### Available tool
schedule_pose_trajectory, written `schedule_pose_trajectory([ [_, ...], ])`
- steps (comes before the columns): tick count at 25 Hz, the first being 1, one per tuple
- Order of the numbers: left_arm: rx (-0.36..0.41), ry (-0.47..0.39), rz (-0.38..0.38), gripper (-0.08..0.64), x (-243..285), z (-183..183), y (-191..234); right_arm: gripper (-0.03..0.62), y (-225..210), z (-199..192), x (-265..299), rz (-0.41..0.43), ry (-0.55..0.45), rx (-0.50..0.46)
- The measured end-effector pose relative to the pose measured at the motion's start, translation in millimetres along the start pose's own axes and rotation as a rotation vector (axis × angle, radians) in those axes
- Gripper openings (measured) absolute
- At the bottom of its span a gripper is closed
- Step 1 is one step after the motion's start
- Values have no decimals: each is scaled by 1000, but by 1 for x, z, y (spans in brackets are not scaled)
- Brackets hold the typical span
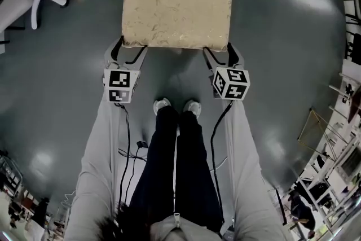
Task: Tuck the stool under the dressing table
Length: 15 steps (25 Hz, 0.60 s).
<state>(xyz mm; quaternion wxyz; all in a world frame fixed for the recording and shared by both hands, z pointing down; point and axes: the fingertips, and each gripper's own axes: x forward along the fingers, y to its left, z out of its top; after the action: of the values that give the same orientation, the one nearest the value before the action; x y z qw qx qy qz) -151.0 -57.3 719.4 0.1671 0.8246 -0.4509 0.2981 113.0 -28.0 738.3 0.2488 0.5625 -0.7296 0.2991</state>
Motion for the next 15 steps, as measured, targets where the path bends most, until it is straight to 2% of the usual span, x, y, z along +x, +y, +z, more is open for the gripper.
schedule_pose_trajectory([
  [8, -7, 25, -4, 348, 17, 9, 3, 380, -11, 11, 12, 26, 9, -15],
  [15, 8, 54, 23, 348, 46, 34, 33, 385, -14, 45, 44, 45, 10, -26],
])
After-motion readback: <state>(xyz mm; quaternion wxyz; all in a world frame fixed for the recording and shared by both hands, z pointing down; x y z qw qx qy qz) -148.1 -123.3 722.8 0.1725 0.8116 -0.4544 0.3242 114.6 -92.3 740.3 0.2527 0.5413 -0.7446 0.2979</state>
